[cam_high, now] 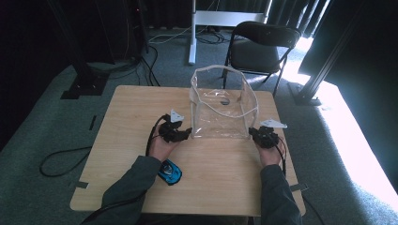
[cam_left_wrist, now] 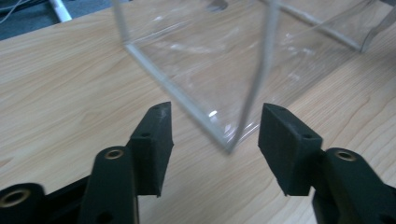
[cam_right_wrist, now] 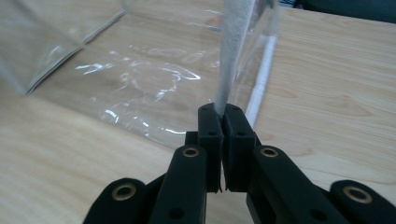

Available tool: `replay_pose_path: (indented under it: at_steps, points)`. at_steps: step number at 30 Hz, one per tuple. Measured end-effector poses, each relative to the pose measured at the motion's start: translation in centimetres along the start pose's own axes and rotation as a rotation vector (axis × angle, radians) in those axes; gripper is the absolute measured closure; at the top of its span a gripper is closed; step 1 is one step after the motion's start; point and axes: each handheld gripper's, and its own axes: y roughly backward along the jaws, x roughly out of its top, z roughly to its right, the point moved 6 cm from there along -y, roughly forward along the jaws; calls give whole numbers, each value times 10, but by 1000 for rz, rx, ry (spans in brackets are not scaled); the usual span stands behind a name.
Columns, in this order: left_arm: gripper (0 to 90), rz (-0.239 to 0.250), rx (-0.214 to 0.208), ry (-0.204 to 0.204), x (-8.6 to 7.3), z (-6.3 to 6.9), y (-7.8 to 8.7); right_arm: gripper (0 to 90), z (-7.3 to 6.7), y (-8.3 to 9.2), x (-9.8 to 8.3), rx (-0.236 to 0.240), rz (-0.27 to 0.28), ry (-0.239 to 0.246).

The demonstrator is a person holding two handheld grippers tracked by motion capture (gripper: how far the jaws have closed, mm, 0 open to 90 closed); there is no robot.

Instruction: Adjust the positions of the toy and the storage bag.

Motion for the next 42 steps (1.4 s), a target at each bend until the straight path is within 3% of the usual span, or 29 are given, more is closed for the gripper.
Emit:
replay_pose_path:
  at_steps: [4,7,10,13,17,26,37,39,40,42]
  points:
    - [536,-7,7,6,5,5,-12,873,-11,2,-3,36,13,14]
    - [655,-21,43,10,7,3,-15,872,-18,4,-5,55,17,17]
    - [812,-18,44,9,8,3,-15,872,-22,5,-6,62,15,29]
    - [874,-24,66,-14,7,0,-12,872,-26,6,-7,71,15,43]
    - [878,-35,71,-30,2,0,-5,872,-32,8,-9,84,19,43]
    - [875,-39,58,2,-15,0,17,869,-50,16,-15,116,27,68]
    - [864,-31,59,14,-23,1,26,839,-58,21,-19,127,20,77]
    - [718,-34,65,24,-26,0,30,662,-59,24,-20,96,16,64]
    - [659,-28,69,33,-28,-1,34,638,-58,27,-22,56,15,51]
    - [613,-18,66,62,-34,-4,45,604,-61,33,-29,24,17,9]
